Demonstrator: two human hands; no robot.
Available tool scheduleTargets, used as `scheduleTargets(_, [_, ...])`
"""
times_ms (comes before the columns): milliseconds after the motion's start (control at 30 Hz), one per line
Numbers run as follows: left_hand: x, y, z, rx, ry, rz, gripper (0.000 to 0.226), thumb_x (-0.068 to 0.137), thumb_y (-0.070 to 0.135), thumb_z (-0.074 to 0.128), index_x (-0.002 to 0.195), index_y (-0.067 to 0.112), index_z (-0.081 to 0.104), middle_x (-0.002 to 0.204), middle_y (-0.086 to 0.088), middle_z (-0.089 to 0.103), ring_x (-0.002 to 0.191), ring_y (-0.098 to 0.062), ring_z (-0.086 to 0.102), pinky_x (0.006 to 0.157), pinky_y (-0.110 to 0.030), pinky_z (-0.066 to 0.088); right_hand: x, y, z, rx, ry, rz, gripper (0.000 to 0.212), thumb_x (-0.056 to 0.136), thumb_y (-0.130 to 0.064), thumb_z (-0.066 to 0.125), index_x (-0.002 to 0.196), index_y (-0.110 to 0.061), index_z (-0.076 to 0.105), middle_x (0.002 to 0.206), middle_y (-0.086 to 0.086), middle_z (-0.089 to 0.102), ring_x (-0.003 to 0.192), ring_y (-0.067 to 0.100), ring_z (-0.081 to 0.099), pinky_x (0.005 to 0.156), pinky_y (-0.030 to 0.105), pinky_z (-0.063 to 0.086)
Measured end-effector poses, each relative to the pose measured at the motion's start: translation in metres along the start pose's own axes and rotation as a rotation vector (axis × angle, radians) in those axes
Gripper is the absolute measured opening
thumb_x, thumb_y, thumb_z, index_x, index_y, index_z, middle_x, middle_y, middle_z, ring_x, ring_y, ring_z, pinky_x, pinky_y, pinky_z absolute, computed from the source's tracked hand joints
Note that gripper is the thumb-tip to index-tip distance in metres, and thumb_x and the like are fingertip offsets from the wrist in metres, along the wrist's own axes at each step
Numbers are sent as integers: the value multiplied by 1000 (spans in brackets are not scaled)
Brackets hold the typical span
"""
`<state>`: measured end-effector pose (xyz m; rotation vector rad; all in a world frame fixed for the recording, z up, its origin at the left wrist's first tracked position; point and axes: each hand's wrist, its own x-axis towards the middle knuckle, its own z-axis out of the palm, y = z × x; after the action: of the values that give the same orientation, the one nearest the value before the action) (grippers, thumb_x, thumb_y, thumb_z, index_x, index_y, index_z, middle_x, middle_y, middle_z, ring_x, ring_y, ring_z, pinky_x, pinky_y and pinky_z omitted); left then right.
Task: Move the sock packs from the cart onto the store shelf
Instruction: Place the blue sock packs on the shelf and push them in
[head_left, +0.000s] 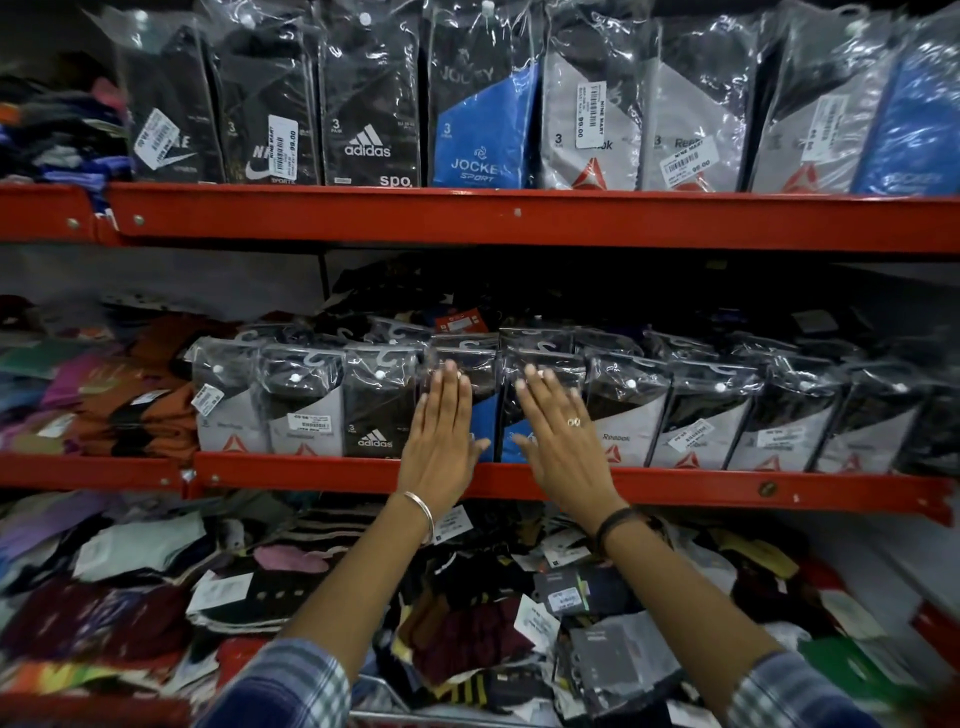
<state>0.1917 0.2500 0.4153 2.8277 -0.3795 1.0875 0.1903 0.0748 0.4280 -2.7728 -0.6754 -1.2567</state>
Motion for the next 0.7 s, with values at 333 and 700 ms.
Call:
scheduleTargets(333, [-6,-11,32,59,-40,48,79,88,66,0,142,11,-17,147,-9,-35,138,-23,-24,112,-35,-16,-28,8,35,23,-249,-22,88,84,-75,11,148,-15,9,157,5,7,144,20,4,115,39,7])
scheduleTargets(700, [-9,0,30,105,-68,-1,85,84,71,-4,142,10,-17,146,-10,-38,138,-25,-24,115,-40,-9,-24,12,21,65,-292,-75,83,85,-71,5,147,-17,18,157,3,8,143,20,5,116,38,11])
